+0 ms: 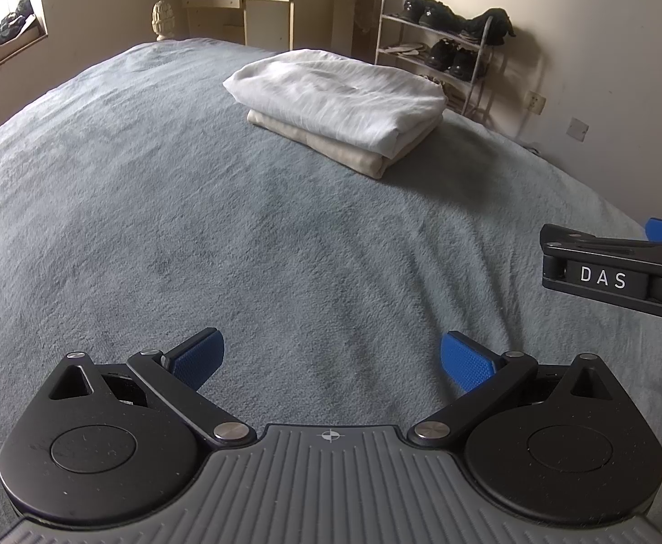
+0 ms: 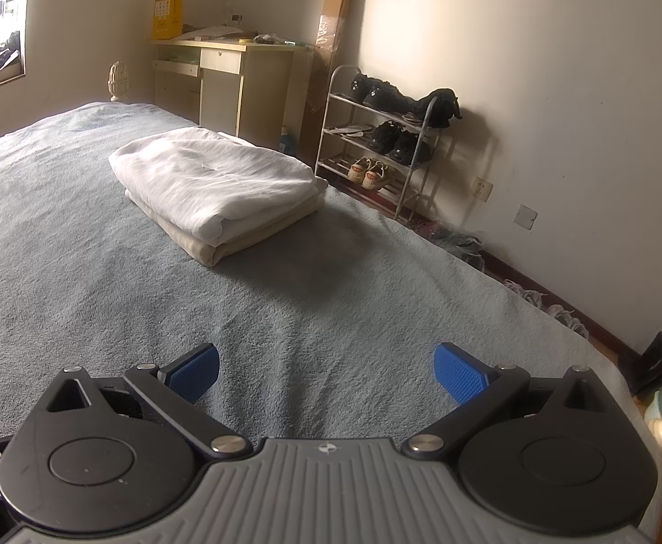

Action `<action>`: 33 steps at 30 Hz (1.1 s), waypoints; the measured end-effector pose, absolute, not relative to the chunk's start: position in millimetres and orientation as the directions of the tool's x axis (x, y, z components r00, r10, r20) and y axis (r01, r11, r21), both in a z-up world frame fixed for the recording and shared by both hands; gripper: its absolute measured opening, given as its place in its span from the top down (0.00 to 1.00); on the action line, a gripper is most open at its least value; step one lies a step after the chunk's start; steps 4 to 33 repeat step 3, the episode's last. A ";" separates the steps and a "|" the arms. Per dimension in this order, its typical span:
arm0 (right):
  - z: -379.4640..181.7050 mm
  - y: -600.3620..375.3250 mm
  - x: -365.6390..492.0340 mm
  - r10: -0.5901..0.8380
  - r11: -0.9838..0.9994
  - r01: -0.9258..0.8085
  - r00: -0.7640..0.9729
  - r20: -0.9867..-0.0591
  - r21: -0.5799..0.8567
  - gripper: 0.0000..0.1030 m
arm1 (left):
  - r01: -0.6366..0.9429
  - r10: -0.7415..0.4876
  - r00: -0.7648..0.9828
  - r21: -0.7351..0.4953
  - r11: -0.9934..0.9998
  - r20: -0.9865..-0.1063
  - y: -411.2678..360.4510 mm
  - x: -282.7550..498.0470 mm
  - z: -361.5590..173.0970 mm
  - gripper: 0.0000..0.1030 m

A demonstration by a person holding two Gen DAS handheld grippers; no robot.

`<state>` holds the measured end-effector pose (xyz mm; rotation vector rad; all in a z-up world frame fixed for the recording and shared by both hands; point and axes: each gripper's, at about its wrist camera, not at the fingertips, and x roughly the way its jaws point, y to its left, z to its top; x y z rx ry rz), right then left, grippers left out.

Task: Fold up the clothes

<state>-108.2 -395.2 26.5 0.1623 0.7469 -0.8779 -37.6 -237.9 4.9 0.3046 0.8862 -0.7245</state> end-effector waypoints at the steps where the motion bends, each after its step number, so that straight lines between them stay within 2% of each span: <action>1: 26.5 -395.3 -108.1 -0.638 0.645 0.747 0.407 -0.653 -0.165 0.00 | 0.687 -0.447 0.418 -0.047 0.725 -0.791 -238.0 -37.7 4.8 0.00; 33: 26.4 -395.3 -107.7 -0.638 0.645 0.746 0.407 -0.653 -0.165 0.00 | 0.687 -0.447 0.418 -0.046 0.725 -0.791 -238.0 -37.9 4.6 0.00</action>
